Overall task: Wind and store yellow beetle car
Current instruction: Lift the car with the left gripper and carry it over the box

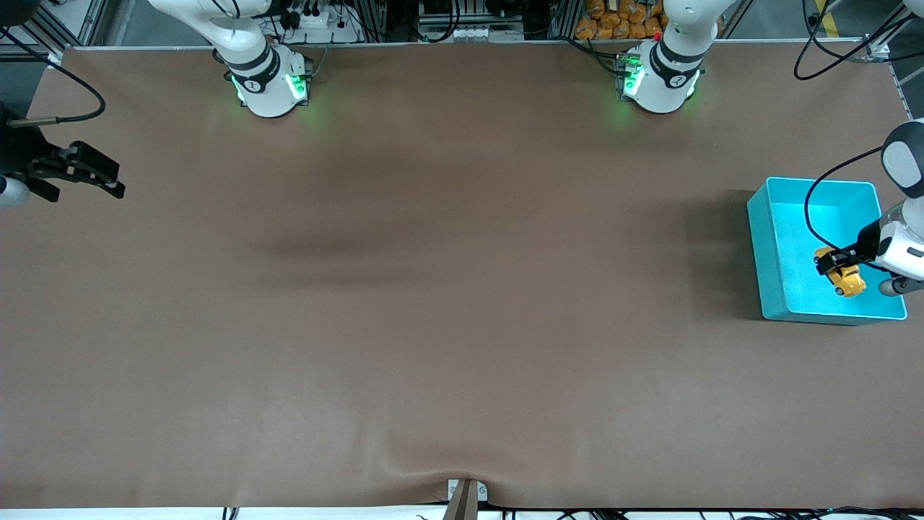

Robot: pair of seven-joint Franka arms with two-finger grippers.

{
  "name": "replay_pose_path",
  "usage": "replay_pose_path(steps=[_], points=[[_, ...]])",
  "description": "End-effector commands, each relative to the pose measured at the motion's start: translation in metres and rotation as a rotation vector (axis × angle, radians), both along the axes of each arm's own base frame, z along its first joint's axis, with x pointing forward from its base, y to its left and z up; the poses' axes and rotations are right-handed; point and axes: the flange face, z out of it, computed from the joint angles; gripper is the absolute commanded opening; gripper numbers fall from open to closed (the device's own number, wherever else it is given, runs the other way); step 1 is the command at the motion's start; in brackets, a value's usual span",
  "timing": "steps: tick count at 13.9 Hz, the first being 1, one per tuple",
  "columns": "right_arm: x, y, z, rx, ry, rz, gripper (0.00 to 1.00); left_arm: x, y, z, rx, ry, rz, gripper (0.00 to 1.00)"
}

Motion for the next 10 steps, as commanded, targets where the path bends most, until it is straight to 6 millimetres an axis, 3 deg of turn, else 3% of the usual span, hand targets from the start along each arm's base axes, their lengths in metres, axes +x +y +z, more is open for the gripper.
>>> replay_pose_path(steps=[1,5,10], points=[[0.001,-0.002,0.001,-0.012,0.005,-0.013,1.0,-0.005,0.025,-0.012,-0.001,0.039,-0.093,0.0],[0.002,-0.004,0.002,-0.012,0.004,-0.016,1.0,-0.015,0.049,-0.035,0.028,0.092,-0.198,0.0],[0.002,-0.012,0.003,-0.012,0.002,-0.03,1.0,-0.02,0.058,-0.066,0.033,0.113,-0.225,0.0]])
